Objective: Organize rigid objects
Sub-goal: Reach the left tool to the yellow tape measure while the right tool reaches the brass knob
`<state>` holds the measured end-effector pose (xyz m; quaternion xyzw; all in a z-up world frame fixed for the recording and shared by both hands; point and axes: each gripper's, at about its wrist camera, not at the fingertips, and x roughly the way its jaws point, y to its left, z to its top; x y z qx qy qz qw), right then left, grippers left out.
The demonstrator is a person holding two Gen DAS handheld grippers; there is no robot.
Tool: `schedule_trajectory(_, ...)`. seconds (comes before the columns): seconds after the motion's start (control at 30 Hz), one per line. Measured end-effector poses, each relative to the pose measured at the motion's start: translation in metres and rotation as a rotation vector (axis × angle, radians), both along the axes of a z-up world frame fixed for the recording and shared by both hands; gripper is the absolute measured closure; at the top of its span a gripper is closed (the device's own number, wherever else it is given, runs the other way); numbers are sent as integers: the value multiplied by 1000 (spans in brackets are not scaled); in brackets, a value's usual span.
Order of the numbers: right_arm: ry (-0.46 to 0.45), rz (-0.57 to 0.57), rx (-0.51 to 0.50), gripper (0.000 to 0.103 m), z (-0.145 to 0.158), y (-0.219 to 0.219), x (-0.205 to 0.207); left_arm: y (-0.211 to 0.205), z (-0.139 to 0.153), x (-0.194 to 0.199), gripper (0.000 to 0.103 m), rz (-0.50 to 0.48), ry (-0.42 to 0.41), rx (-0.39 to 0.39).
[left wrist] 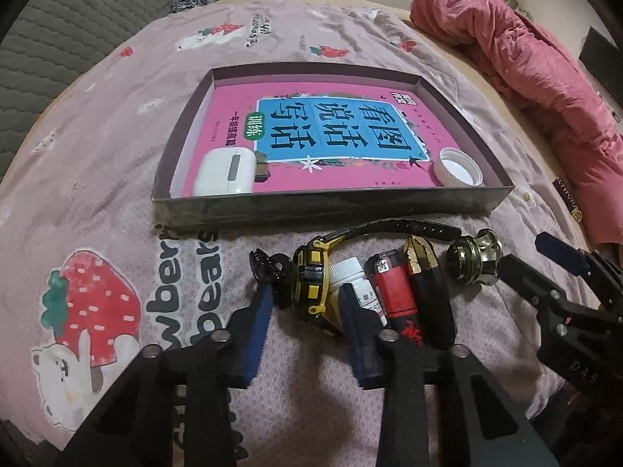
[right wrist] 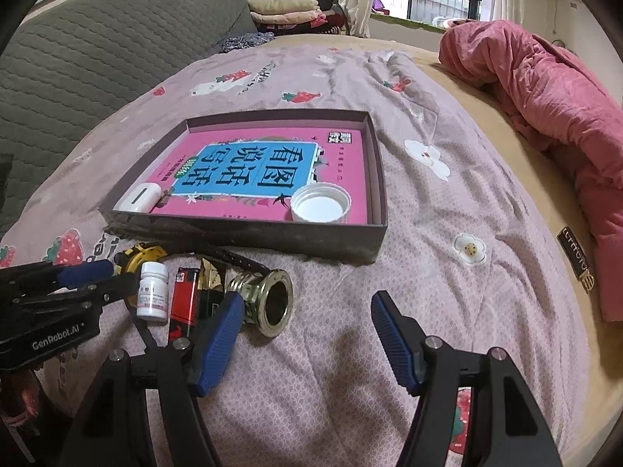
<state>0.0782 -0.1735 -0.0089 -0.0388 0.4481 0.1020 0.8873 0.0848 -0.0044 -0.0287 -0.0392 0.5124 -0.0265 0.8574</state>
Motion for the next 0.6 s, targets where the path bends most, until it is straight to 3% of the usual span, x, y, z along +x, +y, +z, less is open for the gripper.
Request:
schedule_trajectory(0.23, 21, 14, 6, 36, -8, 8, 3, -1, -6, 6, 82, -8, 12, -13)
schedule_trajectory(0.6, 50, 23, 30, 36, -21, 24, 16, -6, -8, 16, 83, -11, 13, 6)
